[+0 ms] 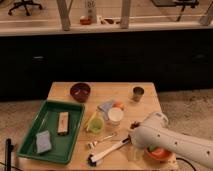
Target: Wipe purple bowl with brush
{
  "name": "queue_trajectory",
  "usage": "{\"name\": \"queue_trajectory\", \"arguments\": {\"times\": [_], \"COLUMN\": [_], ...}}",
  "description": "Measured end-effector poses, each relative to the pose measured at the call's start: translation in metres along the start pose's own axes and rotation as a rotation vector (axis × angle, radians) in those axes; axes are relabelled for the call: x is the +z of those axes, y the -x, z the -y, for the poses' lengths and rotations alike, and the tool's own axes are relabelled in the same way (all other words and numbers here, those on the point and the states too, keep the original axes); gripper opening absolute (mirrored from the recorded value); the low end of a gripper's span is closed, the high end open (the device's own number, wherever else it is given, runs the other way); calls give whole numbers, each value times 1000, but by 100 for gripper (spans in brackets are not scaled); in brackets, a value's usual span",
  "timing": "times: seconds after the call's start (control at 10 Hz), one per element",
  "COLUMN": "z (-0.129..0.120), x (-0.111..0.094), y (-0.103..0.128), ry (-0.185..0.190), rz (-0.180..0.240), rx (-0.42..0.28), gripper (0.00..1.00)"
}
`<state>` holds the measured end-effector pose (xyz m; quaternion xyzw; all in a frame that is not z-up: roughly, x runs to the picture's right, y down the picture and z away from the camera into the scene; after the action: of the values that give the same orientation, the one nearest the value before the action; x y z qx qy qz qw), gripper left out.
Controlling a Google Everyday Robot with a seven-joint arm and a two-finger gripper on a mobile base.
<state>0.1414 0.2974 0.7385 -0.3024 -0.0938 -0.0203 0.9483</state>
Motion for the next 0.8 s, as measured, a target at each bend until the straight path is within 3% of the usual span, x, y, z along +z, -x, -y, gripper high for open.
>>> {"name": "queue_trajectory", "arguments": {"times": [0.8], "z": [-9], "x": [32], "y": [43], "ry": [115], "rz": [32], "rx": [-167], "gripper": [80]}}
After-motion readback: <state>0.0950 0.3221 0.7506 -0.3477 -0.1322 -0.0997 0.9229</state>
